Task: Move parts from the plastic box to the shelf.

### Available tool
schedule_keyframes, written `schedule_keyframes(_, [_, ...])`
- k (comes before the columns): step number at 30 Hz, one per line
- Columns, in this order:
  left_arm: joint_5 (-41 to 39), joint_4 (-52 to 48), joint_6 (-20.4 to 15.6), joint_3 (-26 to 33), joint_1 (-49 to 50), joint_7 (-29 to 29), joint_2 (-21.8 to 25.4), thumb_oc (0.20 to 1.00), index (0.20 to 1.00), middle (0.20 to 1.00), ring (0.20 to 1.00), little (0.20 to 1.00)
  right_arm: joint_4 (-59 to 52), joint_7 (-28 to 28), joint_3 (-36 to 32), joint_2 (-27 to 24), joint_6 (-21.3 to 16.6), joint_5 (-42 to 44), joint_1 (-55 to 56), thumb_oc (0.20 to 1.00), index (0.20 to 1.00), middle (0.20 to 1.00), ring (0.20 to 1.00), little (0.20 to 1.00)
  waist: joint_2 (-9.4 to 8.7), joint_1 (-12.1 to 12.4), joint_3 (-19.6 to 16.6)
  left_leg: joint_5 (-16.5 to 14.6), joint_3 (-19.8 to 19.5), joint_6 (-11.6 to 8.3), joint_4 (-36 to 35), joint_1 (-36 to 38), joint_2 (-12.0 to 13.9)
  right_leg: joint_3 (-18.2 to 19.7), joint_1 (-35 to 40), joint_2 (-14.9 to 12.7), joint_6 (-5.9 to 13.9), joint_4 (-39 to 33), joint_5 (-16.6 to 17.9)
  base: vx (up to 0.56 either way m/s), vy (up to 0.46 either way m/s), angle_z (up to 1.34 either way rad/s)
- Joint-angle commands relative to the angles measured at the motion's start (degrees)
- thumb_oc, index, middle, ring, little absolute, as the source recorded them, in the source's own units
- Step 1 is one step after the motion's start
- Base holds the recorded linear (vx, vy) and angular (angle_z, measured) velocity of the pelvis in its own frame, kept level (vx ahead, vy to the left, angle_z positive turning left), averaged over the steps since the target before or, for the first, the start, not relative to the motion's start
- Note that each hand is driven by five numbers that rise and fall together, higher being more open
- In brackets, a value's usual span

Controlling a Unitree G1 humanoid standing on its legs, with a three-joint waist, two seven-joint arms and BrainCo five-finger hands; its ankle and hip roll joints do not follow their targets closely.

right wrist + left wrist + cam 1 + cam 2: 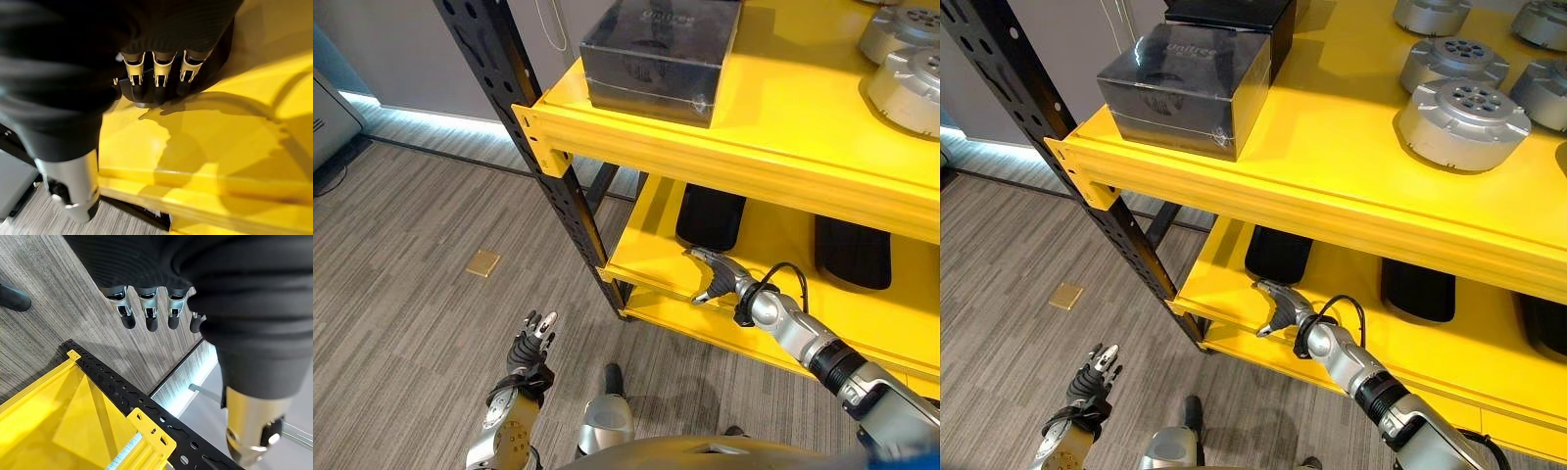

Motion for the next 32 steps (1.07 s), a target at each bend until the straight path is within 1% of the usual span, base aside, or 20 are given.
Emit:
schedule_keyframes(1, [2.24, -0.29, -3.01, -0.84, -2.13, -1.56, 0.42, 1.000, 1.000, 1.000, 1.000, 1.000, -2.35, 4.05, 0.33, 1.04, -3.13, 1.72, -3.86, 1.000, 1.000, 1.000, 1.000, 1.000, 0.12, 1.19, 0.62, -2.99, 1.04, -1.03, 3.60, 1.89, 2.35, -0.07, -5.38, -1.03, -0.86, 9.94, -1.69, -0.03, 0.002, -0.05])
schedule_keyframes(4, [3.04, -0.31, -3.11, -0.90, -2.22, -2.25, 0.67, 1.000, 1.000, 1.000, 1.000, 1.000, -4.12, 7.54, 1.20, 0.94, -2.70, 5.37, -3.31, 1.000, 1.000, 1.000, 1.000, 1.000, 0.08, 1.02, 0.73, -2.91, 1.18, -1.07, 3.52, 1.83, 2.36, 0.08, -5.54, -1.05, -0.76, 9.83, -1.56, -0.02, 0.003, -0.05])
schedule_keyframes(6, [3.88, -0.95, -2.00, -0.86, -2.04, -4.98, 1.39, 1.000, 1.000, 1.000, 1.000, 1.000, -8.33, 12.76, 1.66, 0.46, -1.00, 11.59, -1.05, 1.000, 1.000, 1.000, 1.000, 1.000, -0.11, 0.46, 0.82, -2.60, 1.54, -1.16, 2.82, 2.10, 2.30, 0.40, -5.48, -1.04, -0.40, 9.11, -1.06, 0.00, 0.000, 0.00])
schedule_keyframes(7, [3.88, -0.95, -2.00, -0.86, -2.04, -4.98, 1.39, 1.000, 1.000, 1.000, 1.000, 1.000, -8.33, 12.76, 1.66, 0.46, -1.00, 11.59, -1.05, 1.000, 1.000, 1.000, 1.000, 1.000, -0.11, 0.46, 0.82, -2.60, 1.54, -1.16, 2.82, 2.10, 2.30, 0.40, -5.48, -1.04, -0.40, 9.11, -1.06, 0.00, 0.000, 0.00])
schedule_keyframes(9, [4.86, -2.35, -0.90, -1.39, -1.49, -7.37, 1.90, 1.000, 1.000, 1.000, 1.000, 1.000, -14.44, 15.53, 0.99, -1.07, 1.80, 17.35, 2.78, 1.000, 1.000, 1.000, 1.000, 1.000, -0.56, -0.43, 0.61, -2.14, 2.07, -1.32, 1.79, 2.61, 2.35, 0.80, -5.27, -0.88, -0.01, 8.11, -0.45, 0.00, -0.002, -0.02])
schedule_keyframes(11, [5.04, -3.39, -1.70, -1.99, -0.98, -9.58, 2.26, 1.000, 1.000, 1.000, 1.000, 1.000, -18.34, 17.37, -0.53, -2.49, 2.51, 22.25, 5.76, 1.000, 1.000, 1.000, 1.000, 1.000, -0.98, -1.25, 0.41, -2.01, 2.63, -1.31, 1.21, 3.06, 2.39, 1.11, -5.10, -0.74, 0.23, 7.53, -0.11, 0.00, -0.012, -0.06])
schedule_keyframes(14, [2.89, -5.00, -1.43, -3.00, -0.57, -11.57, 2.68, 1.000, 1.000, 1.000, 1.000, 1.000, -22.24, 18.54, -3.39, -3.81, 3.20, 26.89, 9.22, 1.000, 1.000, 1.000, 1.000, 1.000, -1.47, -2.31, 0.07, -1.83, 3.19, -1.24, 0.51, 3.50, 2.37, 1.76, -5.14, -0.45, 0.38, 7.04, 0.18, -0.01, -0.022, -0.09])
schedule_keyframes(15, [2.24, -5.22, -2.50, -3.40, -0.64, -14.29, 2.67, 1.000, 1.000, 1.000, 1.000, 1.000, -23.51, 19.16, -4.31, -4.15, 3.09, 28.66, 10.45, 1.000, 1.000, 1.000, 1.000, 1.000, -1.71, -2.85, -0.11, -1.89, 3.47, -1.17, 0.36, 3.71, 2.36, 2.09, -5.13, -0.30, 0.41, 6.81, 0.30, -0.01, -0.033, -0.16])
schedule_keyframes(16, [1.99, -5.79, -3.58, -3.73, -0.81, -15.29, 2.78, 1.000, 1.000, 1.000, 1.000, 1.000, -24.30, 20.02, -5.00, -4.37, 3.24, 29.85, 11.17, 1.000, 1.000, 1.000, 1.000, 1.000, -1.89, -3.27, -0.24, -1.93, 3.69, -1.16, 0.31, 3.77, 2.43, 2.26, -5.15, -0.21, 0.44, 6.65, 0.38, -0.01, -0.051, -0.17])
schedule_keyframes(17, [1.59, -6.49, -4.44, -4.37, -0.84, -17.94, 2.77, 1.000, 1.000, 1.000, 1.000, 1.000, -25.86, 21.76, -6.88, -4.75, 3.73, 33.37, 13.16, 1.000, 1.000, 1.000, 1.000, 1.000, -2.26, -4.00, -0.55, -2.02, 4.09, -1.17, 0.21, 3.89, 2.46, 2.68, -5.09, 0.13, 0.47, 6.04, 0.66, -0.02, -0.063, -0.24])
schedule_keyframes(18, [1.43, -6.39, -6.11, -5.15, -1.05, -21.49, 2.72, 1.000, 1.000, 1.000, 1.000, 1.000, -27.18, 22.23, -9.49, -4.60, 4.40, 40.22, 16.12, 1.000, 1.000, 1.000, 1.000, 1.000, -2.63, -5.16, -0.85, -2.20, 4.56, -1.11, 0.06, 4.26, 2.46, 3.46, -5.15, 0.37, 0.66, 5.28, 1.23, -0.02, -0.063, -0.27])
schedule_keyframes(20, [1.56, -5.69, -6.85, -5.58, -1.19, -22.82, 2.68, 1.000, 1.000, 1.000, 1.000, 1.000, -26.73, 19.91, -11.64, -4.04, 3.53, 44.16, 17.50, 1.000, 1.000, 1.000, 1.000, 1.000, -2.85, -5.94, -1.07, -2.33, 5.03, -1.15, -0.02, 4.59, 2.44, 3.89, -5.19, 0.49, 0.79, 4.74, 1.71, -0.01, -0.031, -0.31])
schedule_keyframes(21, [1.04, -4.78, -8.24, -5.45, -1.27, -25.03, 2.45, 1.000, 1.000, 1.000, 1.000, 1.000, -26.40, 17.13, -13.67, -3.53, 2.48, 47.56, 19.01, 1.000, 1.000, 1.000, 1.000, 1.000, -2.94, -6.78, -1.29, -2.43, 5.41, -1.20, -0.15, 4.93, 2.41, 4.27, -5.19, 0.51, 0.98, 4.02, 2.35, 0.00, -0.013, -0.27])
schedule_keyframes(22, [1.09, -4.62, -8.53, -5.47, -1.27, -25.48, 2.43, 1.000, 1.000, 1.000, 1.000, 1.000, -26.33, 16.24, -14.05, -3.39, 2.09, 48.58, 19.31, 1.000, 1.000, 1.000, 1.000, 1.000, -2.95, -6.90, -1.34, -2.45, 5.48, -1.22, -0.17, 5.00, 2.41, 4.36, -5.20, 0.52, 1.02, 3.87, 2.48, 0.00, -0.012, -0.16])
schedule_keyframes(23, [0.44, -4.37, -9.91, -5.72, -1.18, -26.37, 2.34, 1.000, 1.000, 1.000, 1.000, 1.000, -25.72, 15.24, -15.79, -2.50, 2.07, 49.93, 20.68, 1.000, 1.000, 1.000, 1.000, 1.000, -3.03, -7.60, -1.45, -2.55, 5.79, -1.27, -0.21, 5.20, 2.40, 4.65, -5.28, 0.51, 1.18, 3.41, 2.93, 0.00, -0.011, -0.13])
schedule_keyframes(25, [-1.89, -3.87, -11.18, -5.16, -0.78, -27.17, 1.91, 1.000, 1.000, 1.000, 1.000, 1.000, -24.83, 13.09, -19.97, -0.86, 0.60, 49.57, 24.91, 1.000, 1.000, 1.000, 1.000, 1.000, -3.14, -9.15, -1.69, -2.86, 6.52, -1.26, -0.28, 5.51, 2.24, 5.56, -5.54, 0.46, 1.54, 2.23, 3.95, -0.02, -0.016, -0.23])
schedule_keyframes(26, [-1.57, -3.69, -11.96, -4.52, -0.50, -26.91, 1.68, 1.000, 1.000, 1.000, 1.000, 1.000, -24.01, 11.85, -22.48, 0.39, -0.94, 47.72, 28.69, 1.000, 1.000, 1.000, 1.000, 1.000, -3.27, -10.43, -1.83, -3.13, 7.24, -1.24, -0.30, 5.86, 2.19, 6.29, -5.82, 0.37, 1.91, 1.34, 4.80, -0.03, -0.016, -0.29])
schedule_keyframes(30, [-3.17, -3.25, -12.50, -3.34, 0.69, -29.10, 1.74, 1.000, 1.000, 1.000, 1.000, 1.000, -20.79, 10.89, -27.15, 0.92, -4.69, 48.51, 34.17, 1.000, 1.000, 1.000, 1.000, 1.000, -3.35, -12.60, -1.83, -3.73, 8.80, -1.02, -0.23, 6.81, 1.96, 7.31, -5.79, 0.10, 2.37, -0.23, 6.07, -0.02, -0.007, -0.31])
schedule_keyframes(31, [-3.81, -3.64, -11.90, -3.19, 1.62, -31.06, 2.21, 1.000, 1.000, 1.000, 1.000, 1.000, -19.85, 7.91, -28.79, 2.07, -5.69, 48.59, 35.36, 1.000, 1.000, 1.000, 1.000, 1.000, -3.30, -13.37, -2.13, -4.13, 9.36, -0.75, -0.26, 7.45, 1.75, 7.79, -5.47, 0.43, 2.28, -0.67, 6.13, 0.00, -0.005, -0.43])
schedule_keyframes(32, [-4.08, -3.73, -11.11, -3.49, 1.57, -32.37, 2.22, 1.000, 1.000, 1.000, 1.000, 1.000, -19.46, 6.04, -29.13, 2.37, -5.59, 48.06, 35.56, 1.000, 1.000, 1.000, 1.000, 1.000, -3.28, -13.56, -2.21, -4.27, 9.45, -0.63, -0.28, 7.59, 1.64, 7.92, -5.38, 0.59, 2.16, -0.74, 6.11, 0.01, -0.002, -0.38])
